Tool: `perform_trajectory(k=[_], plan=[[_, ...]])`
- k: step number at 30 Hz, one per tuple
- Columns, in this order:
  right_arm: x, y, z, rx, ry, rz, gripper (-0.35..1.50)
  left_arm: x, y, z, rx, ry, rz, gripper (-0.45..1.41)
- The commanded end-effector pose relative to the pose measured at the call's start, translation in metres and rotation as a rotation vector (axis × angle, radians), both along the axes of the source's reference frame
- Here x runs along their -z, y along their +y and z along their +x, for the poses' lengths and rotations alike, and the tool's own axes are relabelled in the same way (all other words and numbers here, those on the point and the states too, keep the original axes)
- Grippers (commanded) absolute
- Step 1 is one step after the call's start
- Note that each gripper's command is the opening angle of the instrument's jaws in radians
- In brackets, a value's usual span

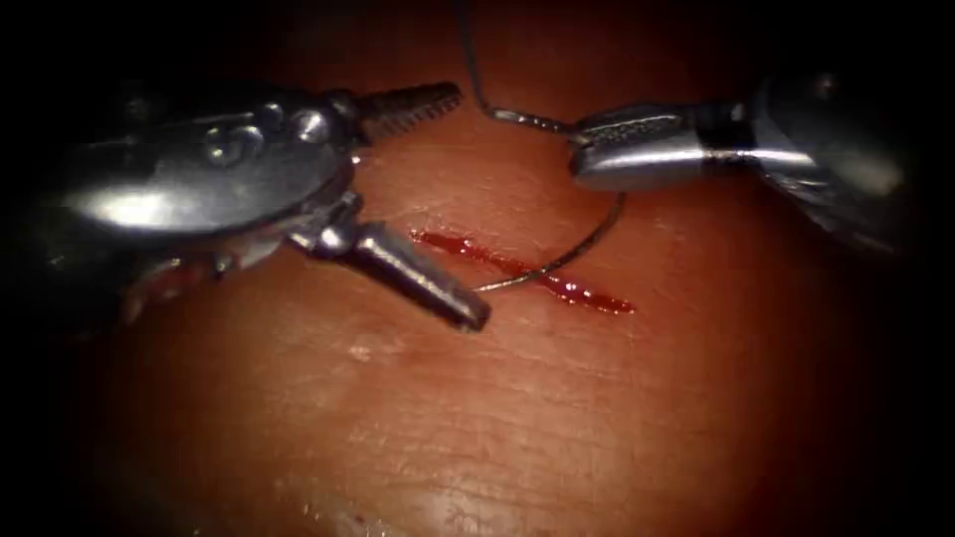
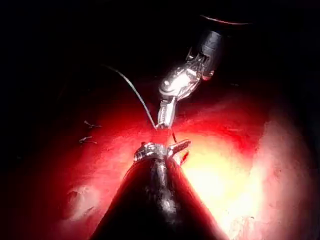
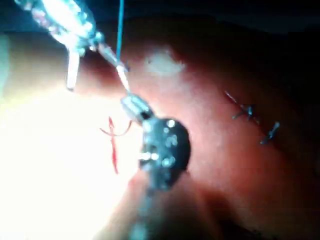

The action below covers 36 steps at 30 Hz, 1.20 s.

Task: Wound Closure

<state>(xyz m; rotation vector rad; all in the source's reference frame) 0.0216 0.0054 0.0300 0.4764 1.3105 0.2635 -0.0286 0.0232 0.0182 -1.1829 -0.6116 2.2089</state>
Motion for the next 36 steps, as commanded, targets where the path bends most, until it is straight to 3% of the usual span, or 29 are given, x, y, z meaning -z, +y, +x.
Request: perform_trajectory(k=[1,7,14,23,28,35,36], plan=[[0.0002,0.0006,0.0004,0.014,0.025,-0.002,-0.35,-0.0013,0.0006,-0.0008,-0.001,-0.004,0.016,1.04],[0.0019,0.0011,0.0003,0.081,0.138,-0.028,-0.35,-0.0056,0.0000,-0.0021,-0.075,-0.060,0.141,1.01],[0.0028,0.0001,0.0014,0.158,0.225,-0.087,-0.35,-0.0063,-0.0016,-0.0026,-0.156,-0.098,0.204,0.88],[0.0024,-0.0009,0.0021,0.193,0.251,-0.136,-0.35,-0.0059,-0.0020,-0.0031,-0.218,-0.140,0.213,0.54],[0.0020,-0.0010,0.0022,0.192,0.251,-0.151,-0.35,-0.0058,-0.0020,-0.0034,-0.228,-0.163,0.224,0.49],[0.0019,-0.0011,0.0023,0.194,0.254,-0.169,-0.35,-0.0057,-0.0022,-0.0034,-0.238,-0.193,0.229,0.25],[0.0019,-0.0012,0.0023,0.194,0.254,-0.170,-0.35,-0.0057,-0.0022,-0.0035,-0.236,-0.201,0.232,0.12]])
